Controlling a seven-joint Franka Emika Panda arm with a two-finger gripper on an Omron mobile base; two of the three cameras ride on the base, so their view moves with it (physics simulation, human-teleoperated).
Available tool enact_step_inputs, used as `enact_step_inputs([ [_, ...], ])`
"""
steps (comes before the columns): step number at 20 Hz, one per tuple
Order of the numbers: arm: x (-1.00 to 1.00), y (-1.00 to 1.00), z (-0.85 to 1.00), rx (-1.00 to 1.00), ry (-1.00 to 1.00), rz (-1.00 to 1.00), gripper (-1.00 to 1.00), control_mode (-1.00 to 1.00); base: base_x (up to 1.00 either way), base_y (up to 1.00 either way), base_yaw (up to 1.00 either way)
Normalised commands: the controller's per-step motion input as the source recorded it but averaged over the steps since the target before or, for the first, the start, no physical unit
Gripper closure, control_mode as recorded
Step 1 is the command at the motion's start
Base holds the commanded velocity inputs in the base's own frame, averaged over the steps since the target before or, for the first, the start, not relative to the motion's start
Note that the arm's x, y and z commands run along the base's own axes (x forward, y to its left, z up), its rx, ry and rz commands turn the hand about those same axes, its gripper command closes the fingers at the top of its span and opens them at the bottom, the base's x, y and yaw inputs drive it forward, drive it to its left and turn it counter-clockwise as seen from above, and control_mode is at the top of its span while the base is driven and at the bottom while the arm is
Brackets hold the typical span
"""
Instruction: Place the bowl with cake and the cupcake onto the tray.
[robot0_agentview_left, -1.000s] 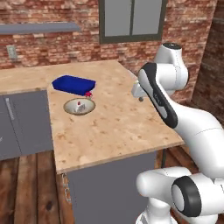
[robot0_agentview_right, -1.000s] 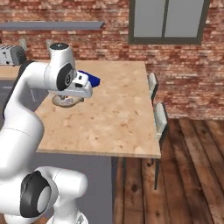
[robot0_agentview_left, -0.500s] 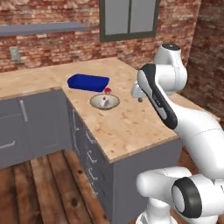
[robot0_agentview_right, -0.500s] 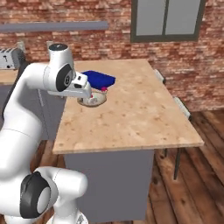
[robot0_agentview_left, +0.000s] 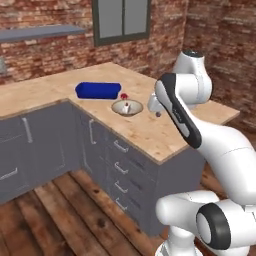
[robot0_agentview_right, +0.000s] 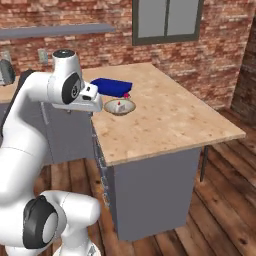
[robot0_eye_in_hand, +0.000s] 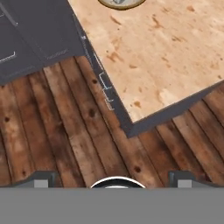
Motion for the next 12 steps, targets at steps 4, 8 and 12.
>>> enact_step_inputs([
  [4,0.0,0.0,0.0,0.0,0.0,0.0,-1.0,1.0,-0.09,0.9,-0.53],
  [8,0.0,0.0,0.0,0.0,0.0,0.0,-1.0,1.0,0.0,0.73,-0.6],
  [12,0.0,0.0,0.0,0.0,0.0,0.0,-1.0,1.0,0.0,0.75,-0.61],
])
